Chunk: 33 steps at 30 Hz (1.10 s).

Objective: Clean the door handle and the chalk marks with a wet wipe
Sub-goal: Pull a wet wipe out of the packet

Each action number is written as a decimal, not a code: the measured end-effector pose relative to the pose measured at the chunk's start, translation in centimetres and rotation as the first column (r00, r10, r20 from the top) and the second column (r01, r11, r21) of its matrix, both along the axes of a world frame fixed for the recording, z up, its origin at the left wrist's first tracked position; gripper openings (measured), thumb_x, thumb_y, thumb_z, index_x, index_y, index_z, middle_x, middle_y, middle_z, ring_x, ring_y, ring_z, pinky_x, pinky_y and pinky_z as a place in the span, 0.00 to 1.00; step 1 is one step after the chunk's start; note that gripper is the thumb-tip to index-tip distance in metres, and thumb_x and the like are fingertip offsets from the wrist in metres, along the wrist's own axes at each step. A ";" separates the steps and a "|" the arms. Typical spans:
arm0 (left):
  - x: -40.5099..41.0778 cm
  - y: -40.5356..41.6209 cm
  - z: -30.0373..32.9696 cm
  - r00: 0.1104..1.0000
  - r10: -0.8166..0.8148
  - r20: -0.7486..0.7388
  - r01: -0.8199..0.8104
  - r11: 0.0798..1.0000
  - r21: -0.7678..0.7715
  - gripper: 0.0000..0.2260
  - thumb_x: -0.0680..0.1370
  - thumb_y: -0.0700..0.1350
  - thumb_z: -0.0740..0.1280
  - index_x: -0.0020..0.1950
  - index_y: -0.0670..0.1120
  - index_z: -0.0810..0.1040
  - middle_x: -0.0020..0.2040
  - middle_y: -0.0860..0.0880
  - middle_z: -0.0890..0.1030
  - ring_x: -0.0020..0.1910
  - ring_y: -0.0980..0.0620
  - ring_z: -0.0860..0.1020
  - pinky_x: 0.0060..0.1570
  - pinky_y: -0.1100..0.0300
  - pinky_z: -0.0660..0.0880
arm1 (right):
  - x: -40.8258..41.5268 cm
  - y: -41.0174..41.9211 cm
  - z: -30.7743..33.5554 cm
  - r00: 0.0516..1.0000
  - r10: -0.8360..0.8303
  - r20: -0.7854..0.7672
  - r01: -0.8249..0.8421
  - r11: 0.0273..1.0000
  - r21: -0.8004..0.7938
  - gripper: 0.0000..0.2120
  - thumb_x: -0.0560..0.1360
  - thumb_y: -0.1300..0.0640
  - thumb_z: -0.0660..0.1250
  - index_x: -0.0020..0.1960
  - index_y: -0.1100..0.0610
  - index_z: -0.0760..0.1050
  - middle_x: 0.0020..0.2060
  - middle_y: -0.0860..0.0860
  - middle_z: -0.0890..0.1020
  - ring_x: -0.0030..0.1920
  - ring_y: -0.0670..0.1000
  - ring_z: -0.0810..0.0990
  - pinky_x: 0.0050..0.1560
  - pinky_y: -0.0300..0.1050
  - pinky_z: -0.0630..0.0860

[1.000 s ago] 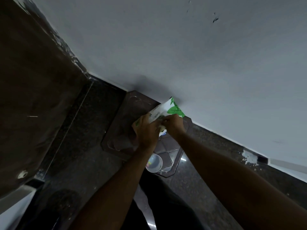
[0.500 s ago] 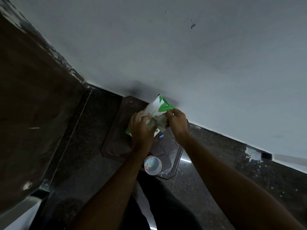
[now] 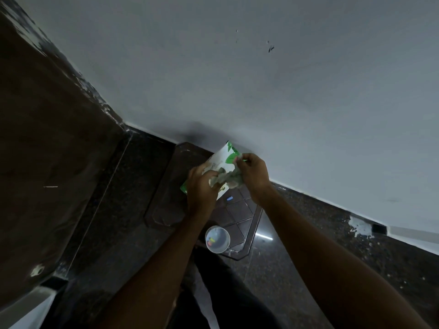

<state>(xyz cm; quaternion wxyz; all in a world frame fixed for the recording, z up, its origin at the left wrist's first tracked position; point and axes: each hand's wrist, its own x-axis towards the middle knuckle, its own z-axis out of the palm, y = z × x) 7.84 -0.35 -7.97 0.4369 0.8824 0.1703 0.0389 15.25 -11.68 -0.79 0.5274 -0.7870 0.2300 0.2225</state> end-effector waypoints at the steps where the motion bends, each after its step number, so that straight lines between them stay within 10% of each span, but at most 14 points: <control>1: 0.0 -0.1 0.4 1.000 0.018 0.003 -0.017 0.991 -0.131 0.10 0.71 0.35 0.77 0.51 0.39 0.85 0.57 0.42 0.83 0.57 0.41 0.80 0.57 0.46 0.78 | -0.2 0.0 -0.1 1.000 -0.004 -0.012 0.004 1.000 0.002 0.05 0.82 0.61 0.64 0.48 0.56 0.78 0.50 0.61 0.84 0.52 0.64 0.84 0.54 0.66 0.82; 4: 0.1 -0.6 1.8 0.993 0.038 -0.113 -0.082 0.906 -0.415 0.19 0.72 0.29 0.71 0.61 0.42 0.82 0.57 0.48 0.84 0.55 0.50 0.82 0.53 0.58 0.81 | -0.6 0.5 0.0 0.999 -0.021 -0.039 0.021 1.000 -0.003 0.05 0.81 0.61 0.64 0.51 0.60 0.79 0.51 0.64 0.83 0.54 0.66 0.83 0.55 0.68 0.80; 12: 0.0 1.0 4.0 0.940 0.171 -0.296 -0.311 0.785 -0.535 0.09 0.76 0.36 0.72 0.56 0.39 0.85 0.46 0.47 0.85 0.42 0.49 0.84 0.35 0.69 0.78 | -1.3 1.5 2.2 0.998 -0.018 -0.055 0.020 1.000 0.024 0.08 0.81 0.58 0.66 0.45 0.58 0.81 0.48 0.62 0.85 0.51 0.63 0.85 0.54 0.60 0.83; 20: 0.4 2.6 10.2 0.840 0.234 -0.489 -0.539 0.262 -0.800 0.08 0.80 0.33 0.67 0.57 0.32 0.79 0.43 0.40 0.84 0.36 0.49 0.85 0.33 0.61 0.81 | -2.1 2.0 5.3 0.964 0.238 -0.119 -0.222 0.966 0.134 0.09 0.79 0.67 0.67 0.57 0.71 0.79 0.48 0.63 0.83 0.44 0.59 0.85 0.48 0.54 0.85; 24: -0.6 3.4 13.4 0.867 0.254 -0.429 -0.496 0.366 -0.787 0.09 0.82 0.39 0.66 0.51 0.34 0.82 0.39 0.42 0.85 0.34 0.52 0.84 0.34 0.62 0.81 | -2.4 2.8 7.3 0.953 0.286 -0.101 -0.245 0.923 0.297 0.12 0.76 0.73 0.68 0.57 0.77 0.76 0.45 0.68 0.84 0.42 0.62 0.86 0.51 0.54 0.84; 28: -2.7 5.1 15.3 0.904 0.315 -0.289 -0.428 0.671 -0.606 0.09 0.78 0.36 0.72 0.56 0.33 0.83 0.50 0.37 0.85 0.46 0.47 0.82 0.48 0.54 0.80 | -2.4 4.1 9.1 0.938 0.347 0.008 -0.341 0.917 0.207 0.12 0.74 0.76 0.68 0.57 0.76 0.78 0.38 0.64 0.86 0.33 0.57 0.85 0.40 0.46 0.84; 33: -5.5 6.9 17.9 0.874 0.366 -0.320 -0.476 0.511 -0.716 0.08 0.78 0.36 0.70 0.56 0.43 0.81 0.49 0.42 0.85 0.47 0.45 0.84 0.50 0.50 0.81 | -3.1 6.3 11.5 0.853 0.501 0.145 -0.517 0.847 0.120 0.12 0.73 0.77 0.68 0.55 0.70 0.82 0.47 0.68 0.85 0.40 0.58 0.84 0.47 0.51 0.84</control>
